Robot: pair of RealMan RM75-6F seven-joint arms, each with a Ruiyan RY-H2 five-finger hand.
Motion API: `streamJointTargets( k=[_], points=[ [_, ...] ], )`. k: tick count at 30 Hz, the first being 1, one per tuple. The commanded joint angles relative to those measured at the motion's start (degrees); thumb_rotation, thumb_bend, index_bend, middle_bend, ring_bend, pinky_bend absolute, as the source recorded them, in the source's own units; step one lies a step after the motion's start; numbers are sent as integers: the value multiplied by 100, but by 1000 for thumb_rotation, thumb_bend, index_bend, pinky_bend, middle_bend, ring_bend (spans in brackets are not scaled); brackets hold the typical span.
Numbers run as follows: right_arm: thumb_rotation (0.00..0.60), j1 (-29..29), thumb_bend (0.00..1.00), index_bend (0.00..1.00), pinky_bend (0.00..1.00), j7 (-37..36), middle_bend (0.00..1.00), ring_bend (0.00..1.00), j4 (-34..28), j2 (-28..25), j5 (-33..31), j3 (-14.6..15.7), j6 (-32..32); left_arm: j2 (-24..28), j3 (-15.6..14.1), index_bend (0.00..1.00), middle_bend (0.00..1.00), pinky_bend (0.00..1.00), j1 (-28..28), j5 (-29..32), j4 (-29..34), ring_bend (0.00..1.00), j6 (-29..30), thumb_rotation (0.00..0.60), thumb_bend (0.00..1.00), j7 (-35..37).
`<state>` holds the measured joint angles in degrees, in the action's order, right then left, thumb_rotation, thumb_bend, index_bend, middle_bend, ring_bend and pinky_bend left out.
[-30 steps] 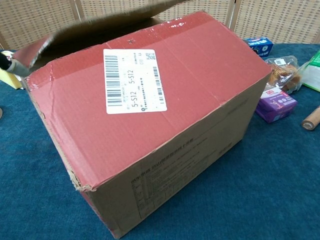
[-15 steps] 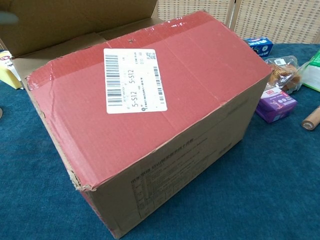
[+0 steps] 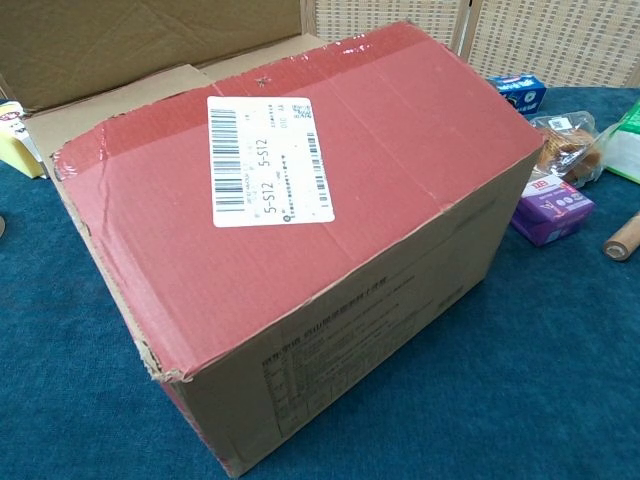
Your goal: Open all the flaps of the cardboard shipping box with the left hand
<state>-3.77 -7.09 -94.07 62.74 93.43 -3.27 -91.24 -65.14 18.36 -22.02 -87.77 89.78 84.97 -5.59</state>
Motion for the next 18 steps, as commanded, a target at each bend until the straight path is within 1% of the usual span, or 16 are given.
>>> streamJointTargets(
  k=[1,6,8,10,14,16,18],
  points=[
    [600,-12,0,0,105,-88,0,0,-31,-21,3,17,37,39,116,0,0,26,-173,236,-396,0,-260,600,51,130],
    [600,-6,0,0,105,-129,0,0,-62,-53,-4,24,40,-165,237,0,0,33,-612,443,-1067,0,-717,600,51,215],
    [600,-6,0,0,105,-100,0,0,-67,-50,-14,22,46,-228,281,0,0,37,-648,538,-1183,0,-718,600,50,381],
    [600,-13,0,0,106,-58,0,0,-72,-35,-24,20,63,-238,355,0,0,41,-668,534,-1211,0,-562,600,51,501],
    [600,-45,0,0,106,-51,0,0,-58,-17,-20,37,137,-84,261,0,0,40,-598,470,-969,0,-519,600,50,633],
    [600,-47,0,0,105,-54,0,0,-49,-18,-17,44,148,36,118,0,0,35,-531,346,-742,0,-534,600,50,716],
    [600,-45,0,0,105,-82,0,0,-56,-26,-12,43,136,212,-108,0,0,29,-456,134,-422,0,-608,600,50,889]
  ],
)
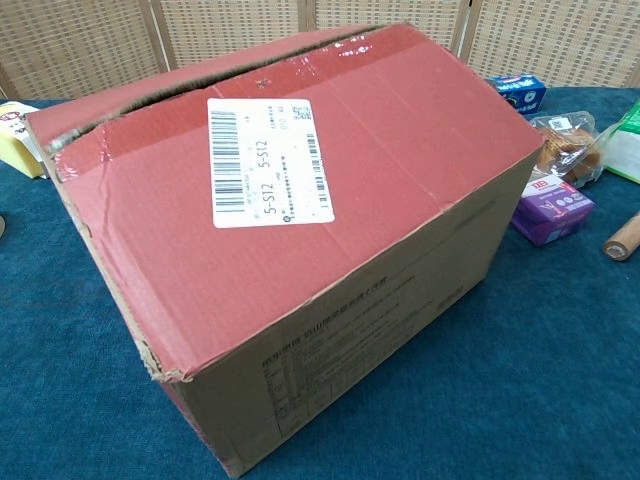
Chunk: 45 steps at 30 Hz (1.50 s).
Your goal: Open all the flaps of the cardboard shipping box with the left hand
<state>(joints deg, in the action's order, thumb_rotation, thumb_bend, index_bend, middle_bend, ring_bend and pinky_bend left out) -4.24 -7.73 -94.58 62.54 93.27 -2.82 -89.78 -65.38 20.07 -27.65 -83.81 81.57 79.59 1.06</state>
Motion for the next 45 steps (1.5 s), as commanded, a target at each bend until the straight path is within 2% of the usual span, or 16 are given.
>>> streamJointTargets(
  k=[1,4,12,25,34,45],
  points=[
    [600,3,0,0,105,-25,0,0,-6,-7,3,-3,-15,292,-370,0,0,29,127,-385,481,0,-79,600,49,260],
    [600,-4,0,0,106,-52,0,0,-3,-11,-12,-10,-6,424,-687,0,0,28,189,-832,698,0,-38,600,42,353],
    [600,-14,0,0,105,-55,0,0,9,-6,-44,-26,8,497,-1255,0,0,10,235,-1584,919,0,13,600,24,732],
    [600,-14,0,0,106,-64,0,0,10,-8,-53,-29,0,191,-1833,0,0,0,191,-2289,1217,0,-24,600,7,832],
    [600,-13,0,0,106,-137,0,0,-6,-29,-47,-32,-14,-392,-1789,0,0,0,119,-2330,1306,0,-80,600,7,133],
    [600,2,0,0,105,-233,0,0,1,-55,-41,-38,-56,-918,-1571,0,0,0,49,-2095,1319,0,-67,600,7,-540]
  ],
)
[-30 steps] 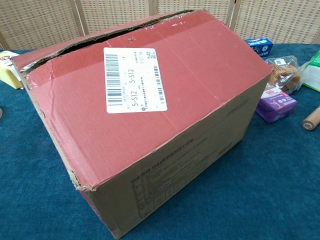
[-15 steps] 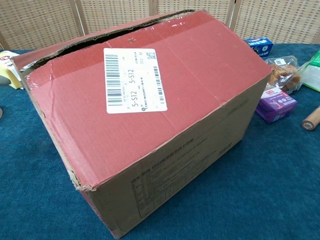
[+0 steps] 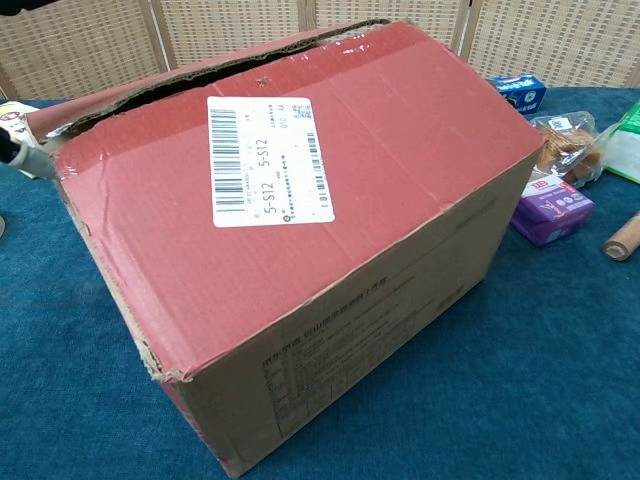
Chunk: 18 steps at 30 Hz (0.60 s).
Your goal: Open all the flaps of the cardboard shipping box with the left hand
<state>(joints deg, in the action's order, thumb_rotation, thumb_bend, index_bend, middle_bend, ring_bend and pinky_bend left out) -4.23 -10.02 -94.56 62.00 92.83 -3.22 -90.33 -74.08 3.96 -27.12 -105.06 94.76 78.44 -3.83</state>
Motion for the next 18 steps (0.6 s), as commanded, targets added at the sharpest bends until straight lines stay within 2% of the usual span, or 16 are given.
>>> streamJointTargets(
  k=[1,5,11,18],
  points=[
    [600,1,0,0,105,-12,0,0,-3,-4,5,3,-2,-68,62,0,0,0,-1,45,-9,0,83,600,7,-80],
    [600,3,12,0,105,-15,0,0,-6,-6,13,8,-4,-125,168,0,0,0,-27,95,-66,0,180,600,15,-152],
    [600,-2,36,0,105,-8,0,0,-7,0,32,20,5,-143,235,0,0,0,-145,103,-156,0,127,600,199,-219],
    [600,-6,33,0,105,-29,0,0,-1,-5,7,16,24,-178,407,0,0,3,-198,270,-232,0,180,600,216,-400]
  ],
)
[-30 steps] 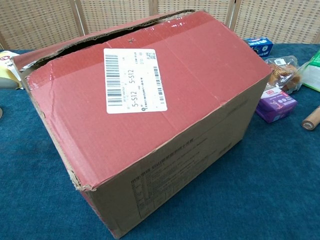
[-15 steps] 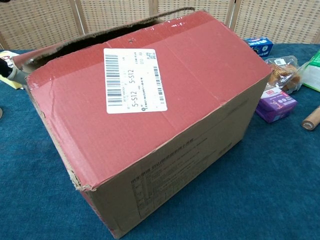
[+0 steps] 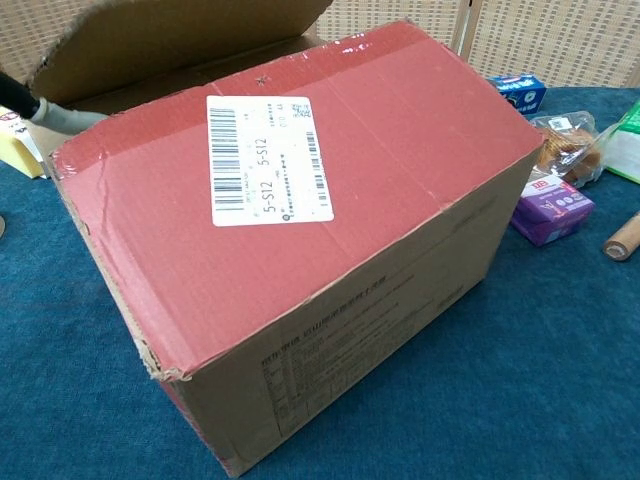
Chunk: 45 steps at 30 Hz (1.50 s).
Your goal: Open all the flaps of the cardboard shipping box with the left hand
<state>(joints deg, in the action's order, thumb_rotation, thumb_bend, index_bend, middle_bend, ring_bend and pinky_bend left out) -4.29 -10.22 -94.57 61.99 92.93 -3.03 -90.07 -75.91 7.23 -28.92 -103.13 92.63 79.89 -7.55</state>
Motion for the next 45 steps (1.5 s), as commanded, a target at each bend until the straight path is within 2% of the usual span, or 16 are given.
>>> streamJointTargets(
  k=[1,9,16,35,45],
  points=[
    [600,0,33,0,106,-19,0,0,-1,-7,-6,-5,-3,27,145,0,0,4,-23,123,-23,0,77,600,217,-37],
    [600,-5,33,0,106,-50,0,0,-2,-21,-5,0,10,477,504,0,0,8,-11,391,154,0,306,600,216,-39],
    [600,-10,34,0,105,-7,0,0,-8,-6,16,14,22,775,675,0,0,9,0,678,187,0,313,600,217,-24],
    [600,-41,33,0,106,-13,0,0,-15,4,15,26,83,1029,814,0,0,10,118,1298,-618,0,380,600,216,405],
    [600,-75,34,0,105,-289,0,0,-127,-103,119,124,182,859,861,0,0,15,-143,1641,-1275,0,-73,600,216,474]
  ],
)
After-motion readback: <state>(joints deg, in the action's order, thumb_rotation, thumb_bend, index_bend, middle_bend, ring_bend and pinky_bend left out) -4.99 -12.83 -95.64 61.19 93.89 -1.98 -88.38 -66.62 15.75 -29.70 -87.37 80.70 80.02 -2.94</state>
